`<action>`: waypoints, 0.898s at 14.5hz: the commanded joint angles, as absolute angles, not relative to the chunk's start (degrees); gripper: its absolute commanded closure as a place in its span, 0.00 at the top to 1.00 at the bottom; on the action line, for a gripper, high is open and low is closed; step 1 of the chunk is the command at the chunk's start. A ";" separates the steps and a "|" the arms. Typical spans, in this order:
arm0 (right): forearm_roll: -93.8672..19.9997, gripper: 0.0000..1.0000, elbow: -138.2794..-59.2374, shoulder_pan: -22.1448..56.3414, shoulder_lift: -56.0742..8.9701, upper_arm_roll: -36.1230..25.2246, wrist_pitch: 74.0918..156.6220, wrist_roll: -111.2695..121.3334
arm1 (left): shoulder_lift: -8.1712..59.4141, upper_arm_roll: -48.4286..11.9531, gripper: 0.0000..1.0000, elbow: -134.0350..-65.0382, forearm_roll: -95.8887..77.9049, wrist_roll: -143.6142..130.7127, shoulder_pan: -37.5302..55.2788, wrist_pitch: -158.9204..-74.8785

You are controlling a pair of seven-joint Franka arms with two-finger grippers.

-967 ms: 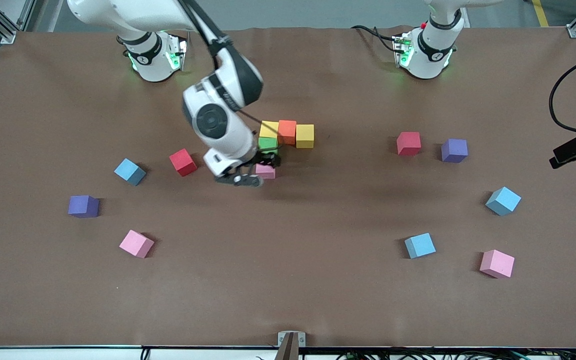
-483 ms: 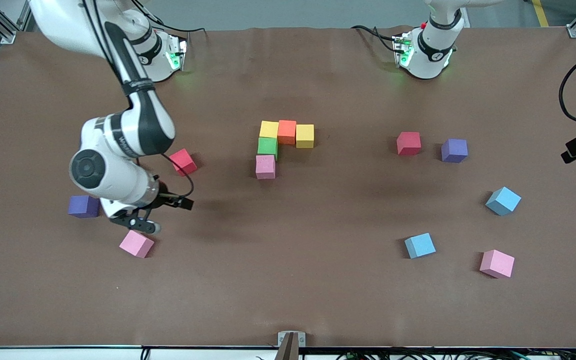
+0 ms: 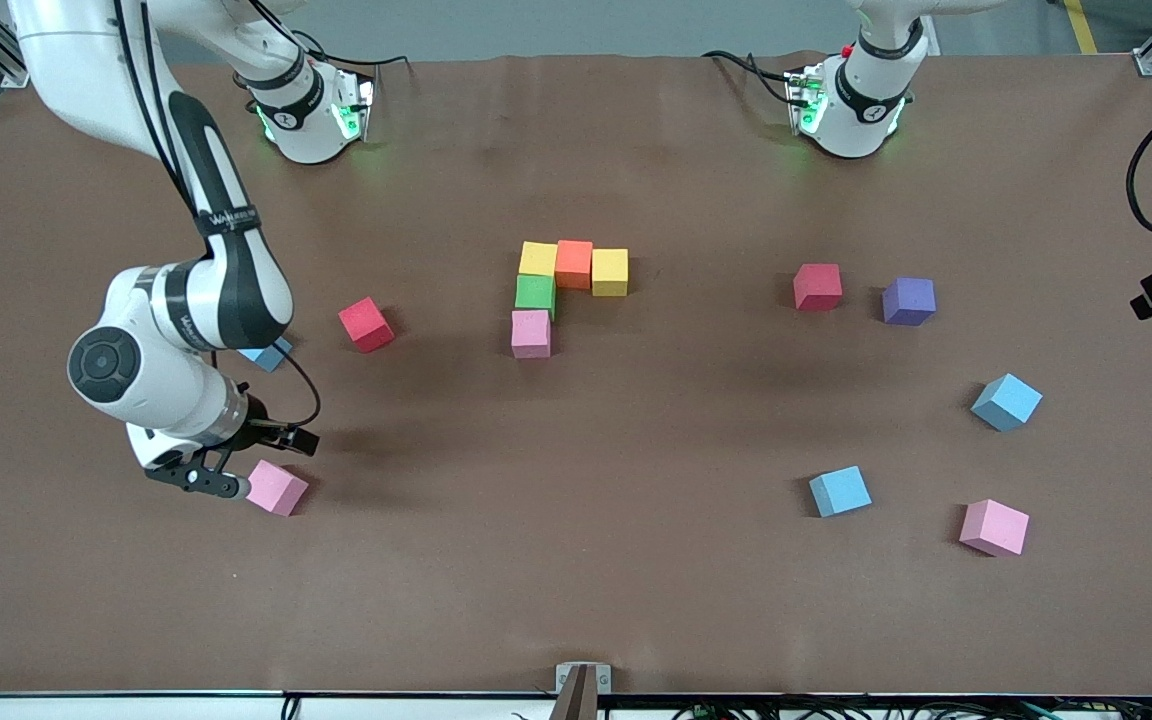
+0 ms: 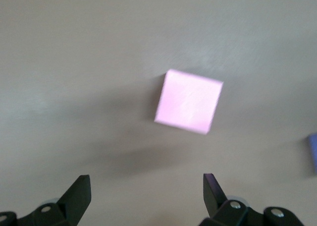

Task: Arrange 11 blocks into digit 3
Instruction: 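Reach the right gripper to the second pink block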

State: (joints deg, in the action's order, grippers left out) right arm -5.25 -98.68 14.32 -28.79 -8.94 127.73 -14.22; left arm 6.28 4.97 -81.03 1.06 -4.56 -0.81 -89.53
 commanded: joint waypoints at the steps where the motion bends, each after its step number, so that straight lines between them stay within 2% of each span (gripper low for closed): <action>1: -4.30 1.00 -97.82 10.65 -29.35 -7.82 128.06 -10.11 | 4.66 5.45 1.00 -81.12 1.76 -4.22 -0.70 -87.28; 7: -8.51 1.00 -95.10 8.70 -34.36 -7.82 128.41 -14.22 | 4.13 6.06 1.00 -81.12 1.93 -4.13 -0.62 -87.19; 13: -8.53 1.00 -88.08 8.88 -40.16 -7.82 128.50 -23.81 | 4.13 5.98 1.00 -81.12 2.02 -4.22 -0.44 -87.28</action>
